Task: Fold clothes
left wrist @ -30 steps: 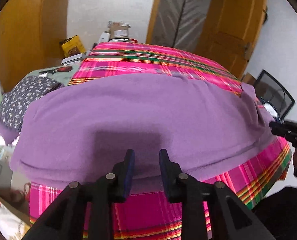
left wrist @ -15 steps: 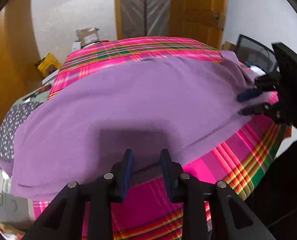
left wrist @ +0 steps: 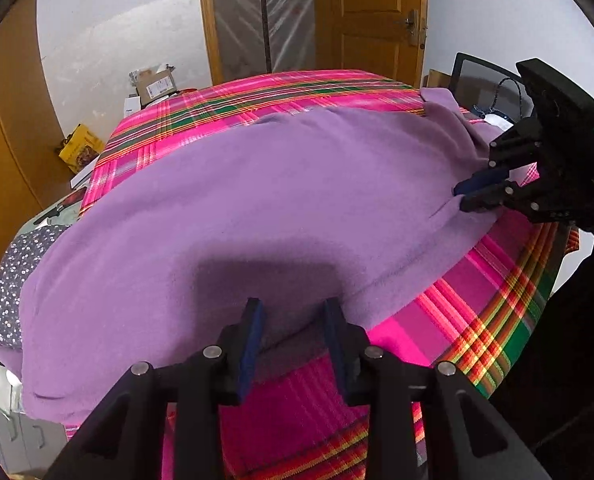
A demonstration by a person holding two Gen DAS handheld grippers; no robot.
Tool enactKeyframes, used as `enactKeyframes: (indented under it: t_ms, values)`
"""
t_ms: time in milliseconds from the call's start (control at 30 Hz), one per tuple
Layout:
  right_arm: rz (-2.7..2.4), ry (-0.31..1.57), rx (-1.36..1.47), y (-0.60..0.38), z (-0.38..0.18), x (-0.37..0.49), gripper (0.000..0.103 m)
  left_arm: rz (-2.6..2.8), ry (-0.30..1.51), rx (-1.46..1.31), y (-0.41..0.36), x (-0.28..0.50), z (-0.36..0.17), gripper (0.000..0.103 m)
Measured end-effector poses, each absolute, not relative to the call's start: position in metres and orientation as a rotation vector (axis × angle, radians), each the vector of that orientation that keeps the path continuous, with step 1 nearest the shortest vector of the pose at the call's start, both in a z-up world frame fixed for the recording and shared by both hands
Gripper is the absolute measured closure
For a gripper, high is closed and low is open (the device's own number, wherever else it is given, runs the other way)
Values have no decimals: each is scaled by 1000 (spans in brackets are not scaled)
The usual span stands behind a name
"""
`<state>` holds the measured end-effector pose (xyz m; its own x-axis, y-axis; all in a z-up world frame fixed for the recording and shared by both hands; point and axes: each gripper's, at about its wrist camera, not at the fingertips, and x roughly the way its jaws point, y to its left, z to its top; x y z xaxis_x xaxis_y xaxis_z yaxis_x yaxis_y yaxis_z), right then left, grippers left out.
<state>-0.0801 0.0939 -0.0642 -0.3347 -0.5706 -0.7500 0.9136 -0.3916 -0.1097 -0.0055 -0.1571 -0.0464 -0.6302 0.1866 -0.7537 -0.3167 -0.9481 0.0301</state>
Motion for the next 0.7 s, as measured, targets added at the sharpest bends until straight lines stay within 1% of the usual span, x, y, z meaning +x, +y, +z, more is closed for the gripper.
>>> enactKeyframes:
  t_ms: [33, 67, 133, 267, 400, 533, 700]
  values:
    - [-1884, 657, 774, 94, -64, -80, 99, 2598, 229, -1173, -157, -5, -46, 73]
    - [-1888, 657, 773, 94, -63, -80, 100, 2595, 224, -1170, -158, -5, -45, 78]
    - [-1899, 646, 763, 95, -60, -80, 100, 2591, 209, -1163, -159, -5, -44, 84]
    - [-1913, 581, 747, 98, -47, -86, 100, 2590, 205, -1155, -158, -5, -42, 84]
    - [-1926, 531, 728, 100, -35, -91, 100, 2582, 253, -1159, -152, -4, -42, 82]
    - [-1943, 523, 707, 99, -27, -94, 100, 2563, 294, -1140, -145, -2, -41, 78]
    - [-1951, 506, 684, 99, -20, -93, 100, 2574, 308, -1153, -143, -7, -44, 78]
